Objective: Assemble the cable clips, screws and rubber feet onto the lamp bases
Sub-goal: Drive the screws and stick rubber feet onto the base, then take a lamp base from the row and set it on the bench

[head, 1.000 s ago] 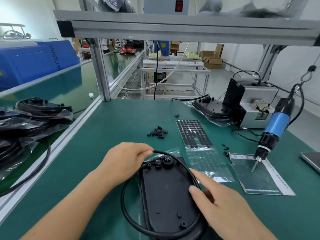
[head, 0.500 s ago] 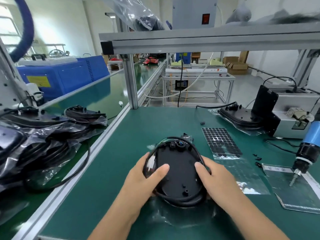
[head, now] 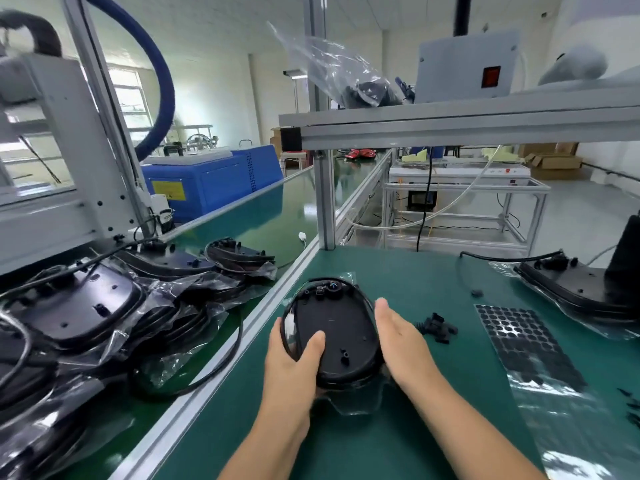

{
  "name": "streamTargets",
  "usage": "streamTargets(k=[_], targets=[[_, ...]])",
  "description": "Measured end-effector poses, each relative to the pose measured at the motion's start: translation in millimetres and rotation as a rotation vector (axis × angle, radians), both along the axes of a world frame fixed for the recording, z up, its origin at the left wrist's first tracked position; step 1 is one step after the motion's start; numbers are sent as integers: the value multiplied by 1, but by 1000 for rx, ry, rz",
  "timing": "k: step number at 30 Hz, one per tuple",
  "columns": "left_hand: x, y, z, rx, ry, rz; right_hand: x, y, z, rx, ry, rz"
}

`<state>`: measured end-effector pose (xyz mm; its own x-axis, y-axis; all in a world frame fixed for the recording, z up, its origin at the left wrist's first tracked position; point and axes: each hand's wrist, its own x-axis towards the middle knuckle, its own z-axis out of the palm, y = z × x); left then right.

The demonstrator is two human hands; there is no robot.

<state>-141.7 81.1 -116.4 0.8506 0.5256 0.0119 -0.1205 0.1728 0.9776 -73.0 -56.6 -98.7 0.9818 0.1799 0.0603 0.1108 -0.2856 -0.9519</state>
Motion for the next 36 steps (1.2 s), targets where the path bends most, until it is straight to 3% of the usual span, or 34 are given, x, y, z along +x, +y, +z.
streamTargets(k=[3, 7, 16, 27, 36], targets=[[11, 13, 4, 55, -23, 64, 5, 12, -11, 152, 1, -56], [19, 25, 15, 146, -23, 139, 5, 13, -22, 61, -119, -83], [22, 82, 74, 258, -20, 370, -3, 11, -24, 82, -138, -4], [-32, 204, 149, 199, 92, 757, -10, 8, -22, 15, -170, 35], [-49, 219, 140, 135, 172, 799, -14, 6, -22, -21, -201, -12]])
